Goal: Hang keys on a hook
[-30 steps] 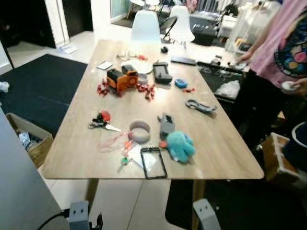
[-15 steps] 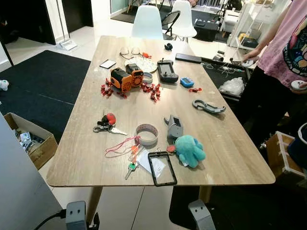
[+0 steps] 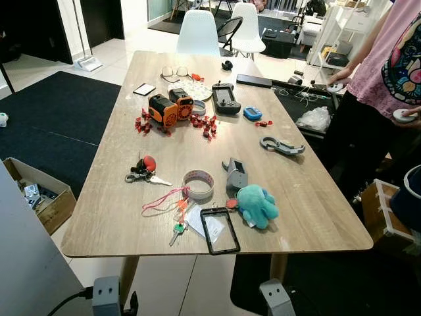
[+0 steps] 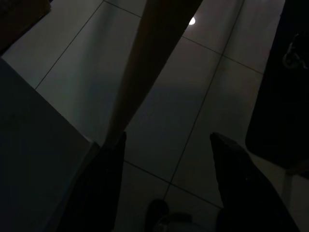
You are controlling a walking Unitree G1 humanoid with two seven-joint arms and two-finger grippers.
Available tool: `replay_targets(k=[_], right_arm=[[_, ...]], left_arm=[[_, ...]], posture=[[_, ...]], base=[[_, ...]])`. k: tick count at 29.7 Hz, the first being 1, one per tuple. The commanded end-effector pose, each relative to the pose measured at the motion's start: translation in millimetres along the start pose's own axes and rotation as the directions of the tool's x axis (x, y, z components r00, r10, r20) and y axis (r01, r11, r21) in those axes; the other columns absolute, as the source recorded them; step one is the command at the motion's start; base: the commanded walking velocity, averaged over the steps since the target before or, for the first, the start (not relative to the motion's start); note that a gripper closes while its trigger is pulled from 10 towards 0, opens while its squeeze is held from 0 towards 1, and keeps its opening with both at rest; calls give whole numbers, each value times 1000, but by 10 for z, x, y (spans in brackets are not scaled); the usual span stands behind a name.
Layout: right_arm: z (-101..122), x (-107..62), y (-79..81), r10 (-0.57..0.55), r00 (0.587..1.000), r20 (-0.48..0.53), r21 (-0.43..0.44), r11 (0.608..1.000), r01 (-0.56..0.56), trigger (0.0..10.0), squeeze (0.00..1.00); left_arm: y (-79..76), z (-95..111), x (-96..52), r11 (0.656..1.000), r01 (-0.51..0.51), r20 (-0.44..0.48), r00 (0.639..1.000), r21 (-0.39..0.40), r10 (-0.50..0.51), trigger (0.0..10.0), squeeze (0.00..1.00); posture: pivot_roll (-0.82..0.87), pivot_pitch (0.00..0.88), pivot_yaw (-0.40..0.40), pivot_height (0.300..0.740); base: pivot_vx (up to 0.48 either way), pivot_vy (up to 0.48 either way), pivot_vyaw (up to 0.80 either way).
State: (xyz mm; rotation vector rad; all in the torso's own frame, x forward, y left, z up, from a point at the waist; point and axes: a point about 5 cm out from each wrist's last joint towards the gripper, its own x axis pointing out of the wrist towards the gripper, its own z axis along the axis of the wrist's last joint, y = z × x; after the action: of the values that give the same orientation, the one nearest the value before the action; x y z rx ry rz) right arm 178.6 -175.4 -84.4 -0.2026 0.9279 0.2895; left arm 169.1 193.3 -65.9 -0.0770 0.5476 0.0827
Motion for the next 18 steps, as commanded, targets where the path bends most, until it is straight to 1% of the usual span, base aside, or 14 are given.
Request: replay_targets(k=[1,2,3,4,12,16,18], right_arm=[[-57,-19,-33,-14,1000,-16,10,1000,14,10000,0],[-56,-19,-33,-14,1000,-16,9,1000,14,10000,0],[-55,-18,-33,-14,1000,-16,10,1000,14,10000,0],[-53,-18,-34,-14,1000,-15,10,1000,14,10000,0],[-68,-23,-39,-15,1000,-18,10,1000,15,10000,0],[-74,-25,-41,-15,1000,-20,8,1000,16,10000,0],[-76,-26,-42,-16,1000,-20,6,1000,16,10000,0]], left_arm=[[6,-47,-27,1000,7,-19,1000,7,-7,10000,0],[6,-49,-27,1000,6,-20,1000,3,-6,10000,0],[8,-61,-29,1000,-1,-28,1000,-21,0,10000,0],[12,-63,-30,1000,-6,-28,1000,-19,5,10000,0],[42,-47,-30,1000,-22,-17,1000,15,22,10000,0],[49,-41,-32,999,-28,-12,1000,20,29,10000,0],[62,-36,-33,999,-30,-10,999,41,31,10000,0]], posture=[[70,59,-83,740],[71,58,-83,740],[70,57,-83,740],[70,57,-82,740],[71,53,-83,740],[70,51,-84,740],[69,49,-83,740]], base=[[0,-461,0],[0,-465,0],[0,0,0],[0,0,0],[0,0,0],[0,0,0],[0,0,0]])
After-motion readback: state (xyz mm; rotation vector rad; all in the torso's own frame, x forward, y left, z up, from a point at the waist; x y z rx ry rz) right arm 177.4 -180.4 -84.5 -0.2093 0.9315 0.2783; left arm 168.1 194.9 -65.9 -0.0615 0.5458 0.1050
